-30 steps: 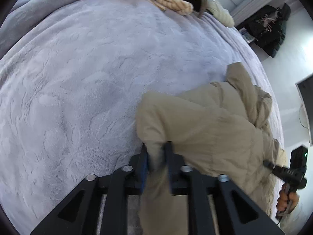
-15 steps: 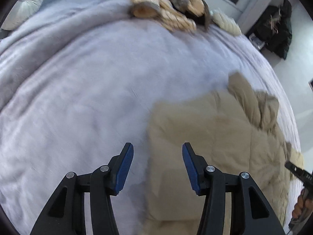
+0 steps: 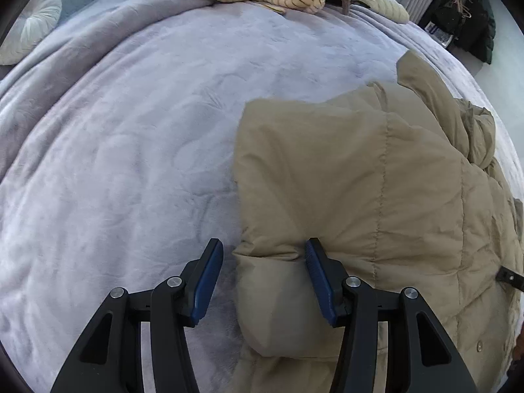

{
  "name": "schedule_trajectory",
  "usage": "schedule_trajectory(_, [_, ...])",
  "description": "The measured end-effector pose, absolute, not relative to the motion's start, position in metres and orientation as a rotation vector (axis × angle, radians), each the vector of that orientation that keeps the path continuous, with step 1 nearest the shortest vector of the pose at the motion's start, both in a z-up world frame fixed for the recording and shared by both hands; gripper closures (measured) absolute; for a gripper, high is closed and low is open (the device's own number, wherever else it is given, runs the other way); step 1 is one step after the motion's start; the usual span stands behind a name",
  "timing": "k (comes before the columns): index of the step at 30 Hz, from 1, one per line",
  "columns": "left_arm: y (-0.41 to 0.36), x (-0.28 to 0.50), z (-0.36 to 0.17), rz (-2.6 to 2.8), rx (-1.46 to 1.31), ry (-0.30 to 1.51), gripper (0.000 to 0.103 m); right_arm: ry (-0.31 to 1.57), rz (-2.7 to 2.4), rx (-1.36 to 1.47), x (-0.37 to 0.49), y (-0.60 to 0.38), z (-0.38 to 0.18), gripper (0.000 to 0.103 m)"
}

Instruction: Fold large clothes

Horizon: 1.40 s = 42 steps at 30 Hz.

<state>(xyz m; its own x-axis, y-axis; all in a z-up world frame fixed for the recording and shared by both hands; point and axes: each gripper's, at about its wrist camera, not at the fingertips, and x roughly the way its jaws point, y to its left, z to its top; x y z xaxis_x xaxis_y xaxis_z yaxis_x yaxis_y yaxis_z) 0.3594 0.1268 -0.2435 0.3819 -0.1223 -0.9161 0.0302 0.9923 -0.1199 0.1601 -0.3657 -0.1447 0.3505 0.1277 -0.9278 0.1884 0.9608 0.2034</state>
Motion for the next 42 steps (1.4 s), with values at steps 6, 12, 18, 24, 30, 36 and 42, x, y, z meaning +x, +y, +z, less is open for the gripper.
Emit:
schedule_trajectory(6, [0.111,0.341,-0.212,-0.072,-0.039,1.153,0.049,1.163,-0.03,0.4,0.13,-0.385,-0.116,0.099])
schedule_trajectory(12, [0.058,0.303,-0.18,-0.152,-0.007,1.146,0.049,1.171,-0.032,0.495,0.085,-0.399,-0.106,0.099])
schedule_trajectory(18, [-0.016,0.266,-0.17,-0.249,0.008,1.175,0.049,1.156,-0.102,0.606,0.043,-0.434,-0.102,0.073])
schedule_trajectory(24, [-0.082,0.232,-0.171,-0.28,0.053,1.192,0.003,1.093,-0.203,0.662,0.007,-0.493,-0.089,0.05])
schedule_trajectory(30, [-0.131,0.22,-0.175,-0.31,0.069,1.221,0.003,1.036,-0.288,0.736,-0.017,-0.559,-0.085,0.027])
schedule_trajectory(36, [-0.172,0.224,-0.175,-0.309,0.089,1.218,0.003,0.92,-0.37,0.825,-0.025,-0.62,-0.083,0.013])
schedule_trajectory(42, [-0.202,0.224,-0.178,-0.331,0.111,1.24,0.003,0.874,-0.396,0.889,-0.011,-0.665,-0.089,0.013])
